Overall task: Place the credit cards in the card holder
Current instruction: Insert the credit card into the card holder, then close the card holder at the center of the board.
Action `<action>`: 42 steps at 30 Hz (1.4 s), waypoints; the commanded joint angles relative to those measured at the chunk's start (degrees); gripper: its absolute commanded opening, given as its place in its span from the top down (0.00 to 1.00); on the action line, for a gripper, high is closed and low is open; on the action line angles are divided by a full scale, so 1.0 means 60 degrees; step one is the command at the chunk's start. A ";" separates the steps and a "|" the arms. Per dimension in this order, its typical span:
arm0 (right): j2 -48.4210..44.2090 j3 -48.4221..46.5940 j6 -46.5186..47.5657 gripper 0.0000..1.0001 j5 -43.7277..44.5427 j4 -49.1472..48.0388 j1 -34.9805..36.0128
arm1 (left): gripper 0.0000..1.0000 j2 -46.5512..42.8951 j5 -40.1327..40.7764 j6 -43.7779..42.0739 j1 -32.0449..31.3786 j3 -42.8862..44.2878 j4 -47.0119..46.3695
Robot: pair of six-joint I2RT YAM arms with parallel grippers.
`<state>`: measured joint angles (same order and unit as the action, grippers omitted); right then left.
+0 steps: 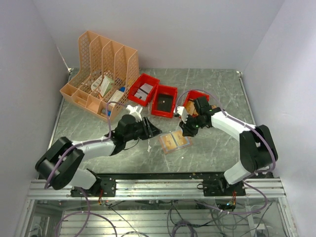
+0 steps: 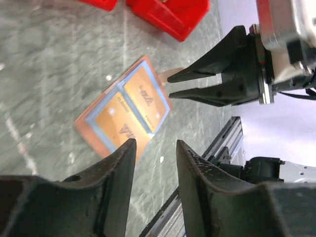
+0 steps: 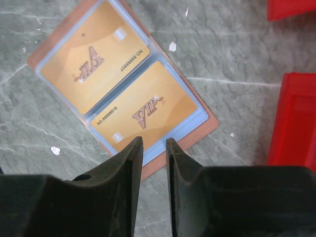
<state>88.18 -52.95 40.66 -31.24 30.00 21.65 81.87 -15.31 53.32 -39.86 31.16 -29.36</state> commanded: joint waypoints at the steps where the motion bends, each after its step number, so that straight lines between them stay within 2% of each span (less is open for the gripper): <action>1: 0.0725 -0.0330 -0.1049 0.79 0.0691 0.0095 -0.0019 | 0.46 -0.0734 0.1317 0.0097 0.0039 -0.1317 -0.0507; 4: 0.0863 -0.0391 -0.1341 0.92 0.1160 -0.0065 -0.0034 | 0.45 -0.0567 0.1094 0.0895 0.0043 -0.1830 -0.1096; 7: 0.0961 -0.0363 -0.1461 1.00 0.1483 -0.0160 -0.0041 | 0.41 0.0014 0.0927 0.1866 -0.0010 -0.2287 -0.2159; 10: 0.1099 -0.0414 -0.1568 1.00 0.1754 -0.0200 -0.0063 | 0.34 0.0475 0.1182 0.2274 -0.0273 -0.2484 -0.2918; 18: 0.1164 -0.0361 -0.1801 1.00 0.2292 -0.0497 -0.0147 | 0.33 0.1521 0.2269 0.2580 -0.1194 -0.1815 -0.2695; 28: 0.1888 -0.0501 -0.1699 1.00 0.2322 -0.0126 -0.0129 | 0.33 0.1574 0.3451 0.2694 -0.1555 -0.1652 -0.1888; 33: 0.2078 -0.0523 -0.1652 1.00 0.2183 0.0020 -0.0124 | 0.33 0.2244 0.3471 0.2775 -0.1665 -0.1555 -0.2469; 42: 0.2255 -0.0571 -0.1607 1.00 0.2081 0.0142 -0.0051 | 0.33 0.3414 0.3548 0.2750 -0.1763 -0.1808 -0.4498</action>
<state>98.54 -57.34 30.48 -18.37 30.83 20.99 98.94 3.11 71.05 -50.04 21.89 -53.41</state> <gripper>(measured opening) 0.006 0.667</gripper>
